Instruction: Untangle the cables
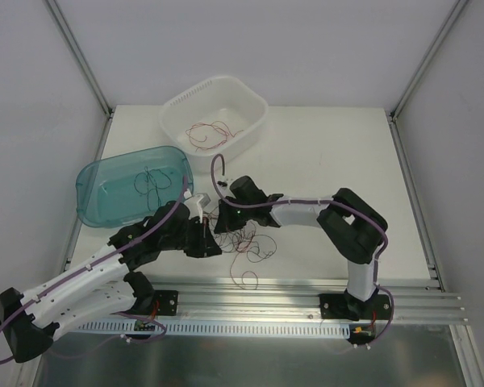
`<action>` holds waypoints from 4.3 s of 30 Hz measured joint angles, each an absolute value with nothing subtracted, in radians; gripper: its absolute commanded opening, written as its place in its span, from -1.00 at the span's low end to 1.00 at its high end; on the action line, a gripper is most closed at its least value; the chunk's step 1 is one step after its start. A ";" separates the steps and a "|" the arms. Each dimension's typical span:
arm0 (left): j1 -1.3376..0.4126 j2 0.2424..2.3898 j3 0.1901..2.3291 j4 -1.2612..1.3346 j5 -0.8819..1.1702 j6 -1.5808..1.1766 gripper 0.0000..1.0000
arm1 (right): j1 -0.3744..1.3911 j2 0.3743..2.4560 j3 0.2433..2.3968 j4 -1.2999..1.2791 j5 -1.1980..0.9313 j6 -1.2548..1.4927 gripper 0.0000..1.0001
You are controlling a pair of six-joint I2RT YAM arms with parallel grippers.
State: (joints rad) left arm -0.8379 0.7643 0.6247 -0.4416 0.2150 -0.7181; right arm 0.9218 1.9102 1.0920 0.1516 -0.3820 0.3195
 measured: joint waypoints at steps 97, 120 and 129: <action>0.107 0.978 0.843 -0.521 -0.231 -0.458 0.76 | 0.393 0.812 0.704 -0.730 0.286 0.213 0.99; -0.197 0.784 0.700 -0.385 0.266 -0.369 0.98 | 0.749 1.429 0.807 -0.344 0.010 0.341 0.75; -0.431 0.738 0.674 -0.374 0.282 -0.491 0.98 | 0.878 1.406 0.989 -0.421 0.137 0.354 0.81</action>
